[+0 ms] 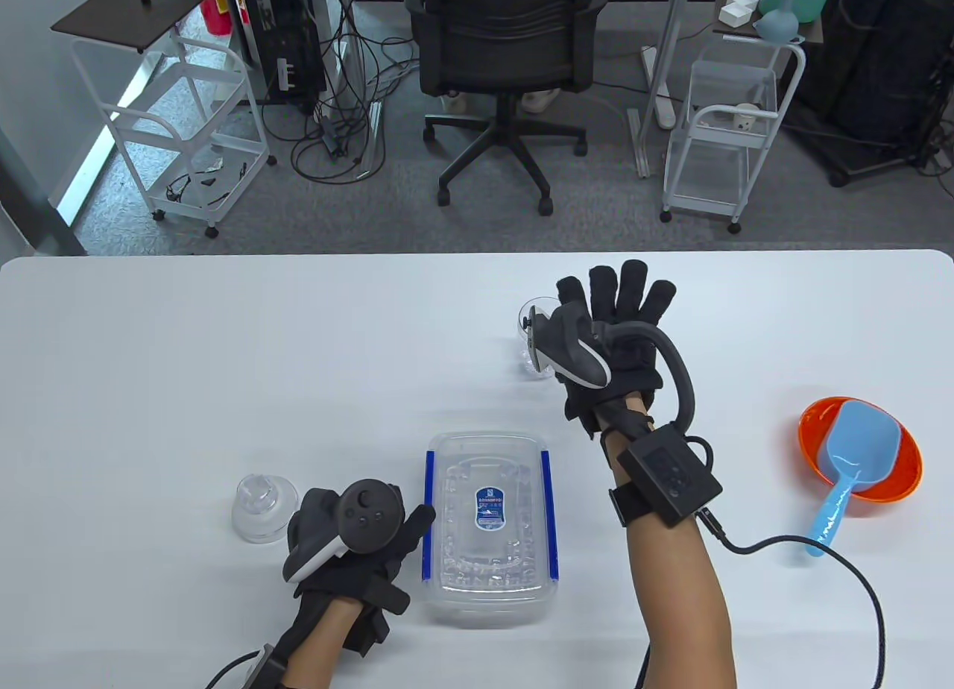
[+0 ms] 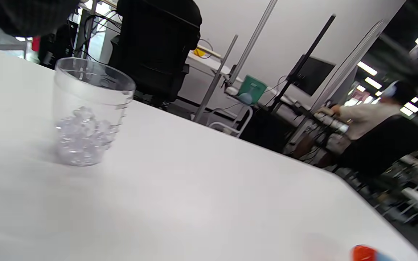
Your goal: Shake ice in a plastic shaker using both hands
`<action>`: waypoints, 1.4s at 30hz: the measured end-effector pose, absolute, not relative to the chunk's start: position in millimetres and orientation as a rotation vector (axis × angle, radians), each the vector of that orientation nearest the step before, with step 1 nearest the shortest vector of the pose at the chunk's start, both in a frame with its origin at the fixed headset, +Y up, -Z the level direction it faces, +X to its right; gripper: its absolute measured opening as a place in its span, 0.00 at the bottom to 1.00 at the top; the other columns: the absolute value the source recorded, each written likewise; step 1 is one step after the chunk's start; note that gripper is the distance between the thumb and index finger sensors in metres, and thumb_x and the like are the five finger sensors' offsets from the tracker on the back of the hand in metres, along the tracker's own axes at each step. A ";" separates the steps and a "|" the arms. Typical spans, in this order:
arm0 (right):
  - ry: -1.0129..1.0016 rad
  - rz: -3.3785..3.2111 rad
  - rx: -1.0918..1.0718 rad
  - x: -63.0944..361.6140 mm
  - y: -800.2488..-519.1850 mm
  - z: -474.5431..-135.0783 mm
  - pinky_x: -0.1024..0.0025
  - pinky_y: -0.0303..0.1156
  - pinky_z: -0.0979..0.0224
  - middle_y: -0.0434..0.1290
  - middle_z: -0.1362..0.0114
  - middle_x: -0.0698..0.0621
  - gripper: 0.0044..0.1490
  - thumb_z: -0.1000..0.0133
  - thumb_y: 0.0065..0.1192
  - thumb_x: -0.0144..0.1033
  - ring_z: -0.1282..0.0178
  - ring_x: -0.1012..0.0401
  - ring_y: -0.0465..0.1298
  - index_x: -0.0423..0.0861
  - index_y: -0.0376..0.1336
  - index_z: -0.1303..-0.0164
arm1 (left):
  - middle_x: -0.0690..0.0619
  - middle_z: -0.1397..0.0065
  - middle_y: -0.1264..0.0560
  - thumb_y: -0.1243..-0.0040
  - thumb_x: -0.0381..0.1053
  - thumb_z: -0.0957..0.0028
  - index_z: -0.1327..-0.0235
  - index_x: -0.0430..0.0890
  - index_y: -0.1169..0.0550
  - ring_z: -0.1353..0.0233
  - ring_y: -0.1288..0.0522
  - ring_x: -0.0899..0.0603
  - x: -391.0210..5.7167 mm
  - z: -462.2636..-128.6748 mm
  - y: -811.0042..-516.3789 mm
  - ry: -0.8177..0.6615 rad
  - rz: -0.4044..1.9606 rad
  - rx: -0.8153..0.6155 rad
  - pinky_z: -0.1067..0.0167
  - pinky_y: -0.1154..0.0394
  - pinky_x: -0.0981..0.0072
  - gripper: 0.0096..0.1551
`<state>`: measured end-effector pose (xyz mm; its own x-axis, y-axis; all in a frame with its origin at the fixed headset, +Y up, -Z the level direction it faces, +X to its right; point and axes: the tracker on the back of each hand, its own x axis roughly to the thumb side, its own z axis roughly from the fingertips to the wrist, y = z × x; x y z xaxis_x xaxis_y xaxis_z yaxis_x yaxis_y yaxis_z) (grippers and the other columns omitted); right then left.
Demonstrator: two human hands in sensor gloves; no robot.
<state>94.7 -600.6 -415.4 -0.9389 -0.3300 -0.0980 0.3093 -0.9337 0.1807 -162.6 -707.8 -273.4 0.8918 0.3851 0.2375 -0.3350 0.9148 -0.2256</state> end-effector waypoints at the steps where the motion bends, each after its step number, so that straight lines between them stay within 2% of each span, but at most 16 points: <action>1: -0.232 -2.846 0.171 96.2 -607.5 -418.7 0.26 0.30 0.20 0.25 0.09 0.44 0.68 0.49 0.50 0.69 0.14 0.34 0.26 0.54 0.15 0.22 | 0.30 0.45 0.17 0.60 0.59 0.33 0.33 0.15 0.35 0.57 0.14 0.40 -162.6 -273.5 -708.2 -0.282 0.378 -0.184 0.60 0.18 0.56 0.46; 7: -0.345 -3.191 0.226 108.7 -657.9 -446.9 0.24 0.40 0.20 0.24 0.11 0.41 0.72 0.50 0.51 0.70 0.14 0.30 0.33 0.52 0.13 0.25 | 0.30 0.45 0.17 0.60 0.58 0.33 0.33 0.16 0.35 0.57 0.14 0.40 -165.3 -273.9 -710.0 -0.270 0.390 -0.189 0.60 0.18 0.56 0.46; 9: -0.412 -3.278 0.274 113.3 -667.6 -455.3 0.23 0.47 0.21 0.23 0.12 0.40 0.74 0.51 0.53 0.70 0.14 0.28 0.36 0.52 0.12 0.26 | 0.29 0.45 0.17 0.60 0.58 0.33 0.33 0.16 0.35 0.57 0.14 0.40 -166.9 -274.8 -710.8 -0.265 0.395 -0.190 0.60 0.18 0.56 0.46; 12: -0.512 -3.455 0.343 117.9 -679.2 -467.0 0.24 0.51 0.22 0.22 0.12 0.41 0.75 0.52 0.55 0.70 0.15 0.28 0.37 0.52 0.11 0.27 | 0.29 0.45 0.17 0.60 0.58 0.34 0.33 0.16 0.35 0.57 0.14 0.40 -168.1 -275.2 -711.7 -0.259 0.401 -0.195 0.60 0.18 0.56 0.46; 16: -0.552 -3.560 0.394 116.9 -686.9 -478.0 0.25 0.51 0.20 0.21 0.12 0.42 0.77 0.53 0.57 0.69 0.14 0.29 0.36 0.53 0.10 0.28 | 0.30 0.45 0.18 0.60 0.58 0.34 0.33 0.16 0.35 0.57 0.14 0.40 -167.2 -274.6 -710.4 -0.265 0.407 -0.189 0.60 0.18 0.56 0.46; 21: -0.556 -3.518 0.439 113.7 -690.0 -488.1 0.28 0.37 0.16 0.19 0.11 0.48 0.77 0.53 0.58 0.69 0.11 0.35 0.29 0.57 0.09 0.29 | 0.30 0.45 0.17 0.60 0.58 0.34 0.33 0.16 0.35 0.57 0.14 0.40 -167.3 -274.6 -710.6 -0.268 0.403 -0.192 0.60 0.18 0.56 0.45; 24: -0.590 -3.525 0.451 111.6 -693.0 -492.2 0.28 0.36 0.15 0.21 0.10 0.50 0.77 0.53 0.60 0.67 0.11 0.37 0.29 0.58 0.09 0.29 | 0.29 0.45 0.18 0.60 0.58 0.34 0.33 0.16 0.35 0.57 0.14 0.40 -168.1 -274.9 -710.7 -0.263 0.408 -0.193 0.60 0.18 0.56 0.45; 30: -0.535 -3.521 0.535 111.5 -700.8 -498.2 0.30 0.34 0.15 0.28 0.09 0.53 0.75 0.49 0.58 0.67 0.09 0.38 0.30 0.58 0.11 0.26 | 0.30 0.45 0.18 0.60 0.58 0.34 0.33 0.16 0.35 0.57 0.14 0.40 -169.1 -274.8 -710.0 -0.255 0.404 -0.190 0.60 0.18 0.56 0.45; 36: -0.541 -3.586 0.566 114.2 -704.3 -500.8 0.32 0.36 0.13 0.33 0.09 0.56 0.73 0.48 0.61 0.64 0.07 0.42 0.37 0.58 0.14 0.24 | 0.30 0.44 0.18 0.60 0.58 0.34 0.33 0.16 0.35 0.56 0.14 0.40 -169.2 -275.1 -710.6 -0.251 0.407 -0.198 0.60 0.18 0.56 0.45; 38: -0.483 -3.604 0.538 116.2 -704.3 -500.6 0.33 0.38 0.13 0.35 0.09 0.56 0.73 0.49 0.63 0.63 0.07 0.43 0.40 0.59 0.15 0.23 | 0.30 0.44 0.18 0.60 0.58 0.34 0.33 0.16 0.35 0.56 0.14 0.40 -169.2 -275.1 -710.5 -0.250 0.407 -0.200 0.60 0.18 0.56 0.45; 41: -0.458 -3.624 0.517 121.9 -703.7 -497.2 0.33 0.39 0.12 0.36 0.09 0.59 0.69 0.50 0.63 0.64 0.06 0.46 0.41 0.69 0.18 0.25 | 0.30 0.44 0.18 0.60 0.58 0.34 0.33 0.16 0.35 0.56 0.14 0.39 -169.4 -275.1 -710.0 -0.250 0.406 -0.196 0.60 0.18 0.56 0.45; 42: -0.429 -3.640 0.518 124.3 -702.5 -495.5 0.33 0.40 0.12 0.37 0.09 0.59 0.68 0.50 0.64 0.65 0.06 0.47 0.42 0.70 0.19 0.25 | 0.30 0.44 0.18 0.60 0.58 0.34 0.33 0.16 0.35 0.56 0.14 0.40 -169.4 -275.0 -709.7 -0.251 0.406 -0.194 0.60 0.18 0.56 0.45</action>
<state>124.3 -702.5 -495.5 -0.8110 0.4925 -0.3159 -0.5524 -0.8224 0.1361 -169.4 -709.7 -275.0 0.8887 0.4119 0.2012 -0.3645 0.9011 -0.2350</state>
